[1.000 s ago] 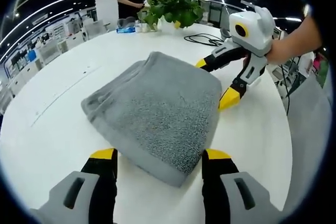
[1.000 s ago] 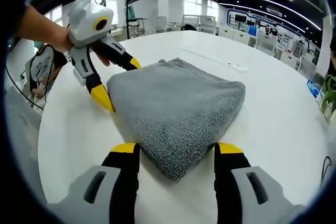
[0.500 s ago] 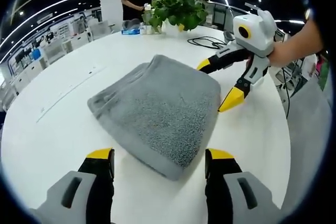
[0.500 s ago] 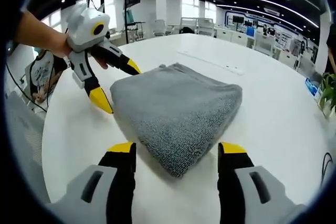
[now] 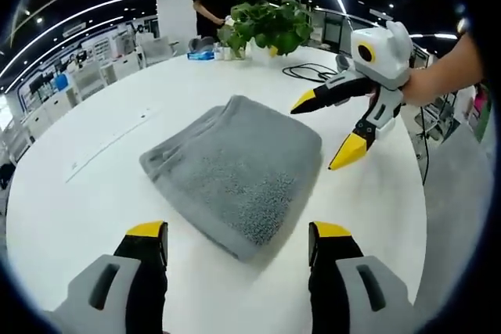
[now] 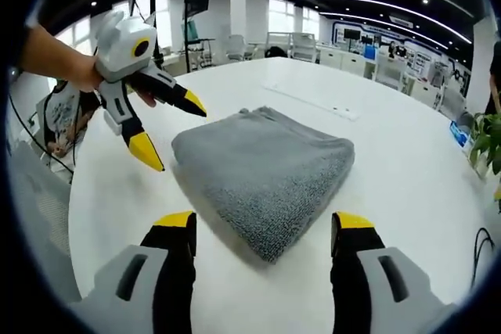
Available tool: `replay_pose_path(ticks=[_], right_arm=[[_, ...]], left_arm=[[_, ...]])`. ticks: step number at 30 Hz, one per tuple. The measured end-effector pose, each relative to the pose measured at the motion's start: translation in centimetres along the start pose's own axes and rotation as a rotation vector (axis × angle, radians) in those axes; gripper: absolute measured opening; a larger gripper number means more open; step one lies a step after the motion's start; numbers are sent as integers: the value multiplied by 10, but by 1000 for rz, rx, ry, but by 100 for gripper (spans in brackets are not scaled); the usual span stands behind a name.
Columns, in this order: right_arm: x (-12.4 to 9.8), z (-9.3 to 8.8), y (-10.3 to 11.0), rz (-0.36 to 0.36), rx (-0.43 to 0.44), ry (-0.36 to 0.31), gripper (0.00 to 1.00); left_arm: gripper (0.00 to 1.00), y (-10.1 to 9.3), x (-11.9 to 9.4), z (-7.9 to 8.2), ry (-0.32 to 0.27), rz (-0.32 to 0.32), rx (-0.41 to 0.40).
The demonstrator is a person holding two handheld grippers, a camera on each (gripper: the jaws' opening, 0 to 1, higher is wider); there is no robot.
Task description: Fold the towel on the table until its edges align and the towel forms a compact rectangular stack.
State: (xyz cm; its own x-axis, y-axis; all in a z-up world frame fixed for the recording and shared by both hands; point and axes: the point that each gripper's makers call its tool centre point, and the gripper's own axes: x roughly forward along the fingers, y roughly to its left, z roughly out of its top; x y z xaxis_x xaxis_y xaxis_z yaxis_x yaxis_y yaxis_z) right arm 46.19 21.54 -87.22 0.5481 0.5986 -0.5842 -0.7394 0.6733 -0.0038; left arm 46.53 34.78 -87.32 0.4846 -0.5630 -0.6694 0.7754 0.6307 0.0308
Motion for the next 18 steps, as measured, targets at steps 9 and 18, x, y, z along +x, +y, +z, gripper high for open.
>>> replay_pose_path(ticks=[9, 18], right_arm=[[-10, 5, 2, -5, 3, -17, 78], [-22, 12, 11, 0, 17, -41, 90]], left_arm=[[86, -4, -19, 4, -33, 49, -48], [97, -8, -42, 1, -69, 117, -98]])
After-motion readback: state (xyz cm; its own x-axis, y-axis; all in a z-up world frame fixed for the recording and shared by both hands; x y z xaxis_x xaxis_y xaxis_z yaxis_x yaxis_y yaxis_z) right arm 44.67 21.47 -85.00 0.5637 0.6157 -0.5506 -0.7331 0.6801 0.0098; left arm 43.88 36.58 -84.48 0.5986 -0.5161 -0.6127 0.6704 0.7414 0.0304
